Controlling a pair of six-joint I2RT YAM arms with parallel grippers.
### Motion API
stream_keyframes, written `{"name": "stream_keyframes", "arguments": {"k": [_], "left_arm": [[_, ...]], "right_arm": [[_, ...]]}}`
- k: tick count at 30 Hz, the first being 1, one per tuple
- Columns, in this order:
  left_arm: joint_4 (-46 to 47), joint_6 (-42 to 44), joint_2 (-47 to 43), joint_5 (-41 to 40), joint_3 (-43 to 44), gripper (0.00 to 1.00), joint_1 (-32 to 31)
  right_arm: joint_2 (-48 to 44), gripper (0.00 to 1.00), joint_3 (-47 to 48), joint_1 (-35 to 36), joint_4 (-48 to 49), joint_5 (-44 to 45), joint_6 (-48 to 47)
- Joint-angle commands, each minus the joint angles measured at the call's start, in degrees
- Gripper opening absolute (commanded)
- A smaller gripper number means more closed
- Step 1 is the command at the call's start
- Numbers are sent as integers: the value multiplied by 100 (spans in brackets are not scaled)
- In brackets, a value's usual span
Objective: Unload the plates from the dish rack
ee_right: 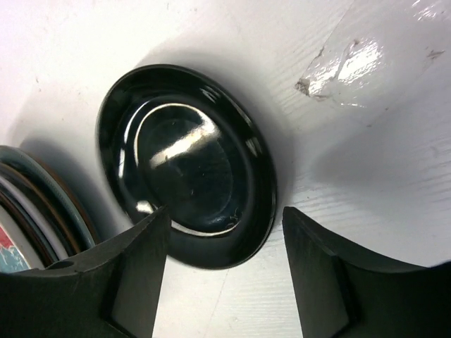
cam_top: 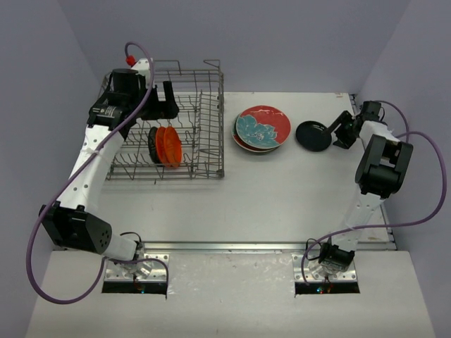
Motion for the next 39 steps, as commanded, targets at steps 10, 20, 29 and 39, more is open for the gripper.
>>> {"name": "stream_keyframes", "arguments": {"k": [10, 20, 29, 39], "left_arm": [[-134, 48, -423, -654, -783, 59, 430], [-220, 182, 42, -1207, -988, 40, 447], [-85, 182, 477, -1571, -1062, 34, 491], [-11, 218, 984, -1706, -1014, 29, 496]], "right_arm": [[-2000, 77, -676, 867, -238, 1253, -1857], [-3896, 95, -1391, 1661, -61, 1180, -2208], [-4755, 98, -1865, 1688, -123, 792, -2316], [-5122, 98, -2034, 1720, -113, 566, -2457]]}}
